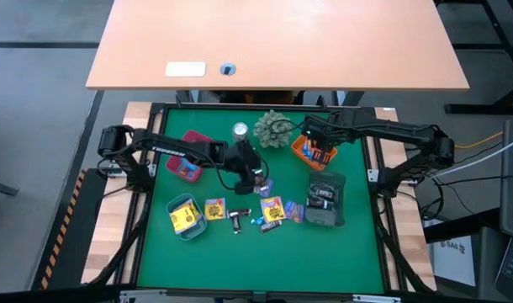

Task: Sort candy
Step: Put the blue candy into the orange bin

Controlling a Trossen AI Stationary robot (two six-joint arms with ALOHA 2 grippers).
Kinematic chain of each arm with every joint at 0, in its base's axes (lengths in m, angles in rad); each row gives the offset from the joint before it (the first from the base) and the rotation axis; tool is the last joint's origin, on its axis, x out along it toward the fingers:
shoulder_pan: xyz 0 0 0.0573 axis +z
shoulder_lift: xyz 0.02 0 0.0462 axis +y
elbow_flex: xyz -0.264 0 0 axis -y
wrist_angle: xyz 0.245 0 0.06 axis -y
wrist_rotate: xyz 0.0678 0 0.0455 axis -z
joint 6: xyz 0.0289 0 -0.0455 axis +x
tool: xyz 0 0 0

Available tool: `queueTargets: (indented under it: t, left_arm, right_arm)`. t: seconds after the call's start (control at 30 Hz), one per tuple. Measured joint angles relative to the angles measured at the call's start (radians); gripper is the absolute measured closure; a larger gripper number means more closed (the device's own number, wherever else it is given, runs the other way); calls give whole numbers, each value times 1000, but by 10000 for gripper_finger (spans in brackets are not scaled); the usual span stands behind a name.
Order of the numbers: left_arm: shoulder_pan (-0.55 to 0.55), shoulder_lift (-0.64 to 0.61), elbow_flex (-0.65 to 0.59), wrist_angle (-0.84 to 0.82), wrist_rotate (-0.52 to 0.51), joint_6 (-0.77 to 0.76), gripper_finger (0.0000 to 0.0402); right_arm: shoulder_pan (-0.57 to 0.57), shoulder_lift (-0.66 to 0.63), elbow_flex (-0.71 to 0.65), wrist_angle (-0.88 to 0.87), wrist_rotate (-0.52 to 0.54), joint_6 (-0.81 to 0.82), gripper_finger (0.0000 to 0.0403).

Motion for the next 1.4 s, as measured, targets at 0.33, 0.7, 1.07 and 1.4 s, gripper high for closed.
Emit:
queueTargets:
  t: [0.33,0.7,1.07,1.4]
  left_arm:
    - [92,37,0,-35,82,228,211]
    - [134,220,0,-29,139,299,211]
    - [135,223,1,-34,131,299,228]
    - [135,224,0,-38,147,294,318]
  right_arm:
    - [0,0,0,41,-1,0,247]
    - [0,0,0,84,-102,1,246]
    - [0,0,0,84,-106,1,246]
    - [0,0,0,85,-106,1,246]
